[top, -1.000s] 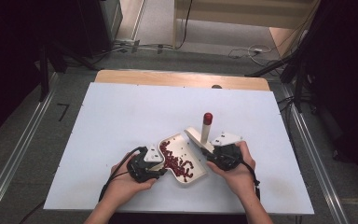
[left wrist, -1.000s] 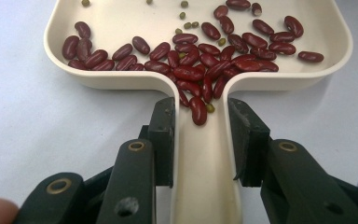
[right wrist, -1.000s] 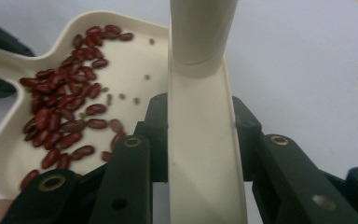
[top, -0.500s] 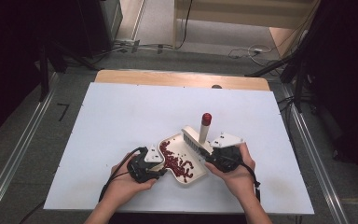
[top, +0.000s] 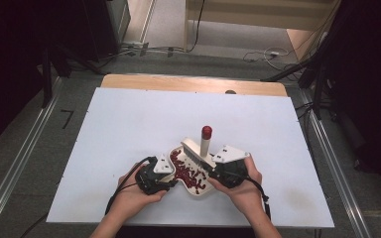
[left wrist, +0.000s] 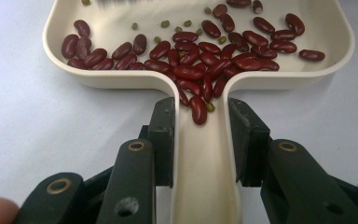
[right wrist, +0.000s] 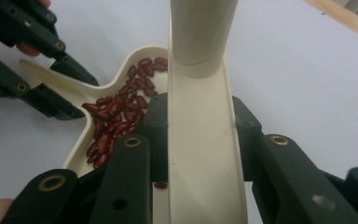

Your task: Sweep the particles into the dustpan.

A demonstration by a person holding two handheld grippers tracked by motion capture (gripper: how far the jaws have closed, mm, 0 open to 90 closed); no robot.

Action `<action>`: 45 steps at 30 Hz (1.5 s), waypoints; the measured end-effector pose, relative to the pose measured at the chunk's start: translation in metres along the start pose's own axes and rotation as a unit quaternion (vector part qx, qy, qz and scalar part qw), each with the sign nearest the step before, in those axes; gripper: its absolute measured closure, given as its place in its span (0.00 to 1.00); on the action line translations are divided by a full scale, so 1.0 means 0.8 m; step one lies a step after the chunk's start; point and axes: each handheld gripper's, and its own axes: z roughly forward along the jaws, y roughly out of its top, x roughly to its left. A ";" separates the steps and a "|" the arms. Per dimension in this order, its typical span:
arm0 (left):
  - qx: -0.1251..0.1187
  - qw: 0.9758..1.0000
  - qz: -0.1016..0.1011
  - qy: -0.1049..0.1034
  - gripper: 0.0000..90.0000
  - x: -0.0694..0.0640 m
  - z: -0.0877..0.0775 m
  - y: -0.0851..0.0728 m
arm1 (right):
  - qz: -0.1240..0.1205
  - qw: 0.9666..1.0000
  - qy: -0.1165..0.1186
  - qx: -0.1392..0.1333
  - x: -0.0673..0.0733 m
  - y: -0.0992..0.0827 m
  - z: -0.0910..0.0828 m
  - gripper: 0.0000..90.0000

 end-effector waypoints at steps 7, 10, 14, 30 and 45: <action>0.001 1.000 0.000 -0.002 0.73 0.000 -0.003 -0.003 | 0.049 0.998 -0.029 -0.016 -0.039 -0.015 -0.025 0.72; 0.002 1.000 0.002 -0.003 0.73 -0.001 -0.004 -0.004 | 0.062 0.997 -0.051 -0.008 -0.051 -0.026 -0.026 0.72; 0.008 1.000 0.009 -0.003 0.73 -0.006 -0.008 -0.005 | 0.066 0.995 -0.068 0.005 -0.055 -0.040 -0.026 0.72; 0.012 0.999 0.027 -0.015 0.73 -0.032 -0.001 0.002 | 0.071 0.996 -0.048 0.029 -0.010 -0.062 -0.030 0.72; 0.009 0.999 0.028 -0.017 0.73 -0.032 0.000 0.000 | 0.079 0.996 -0.048 -0.007 -0.017 -0.048 -0.043 0.72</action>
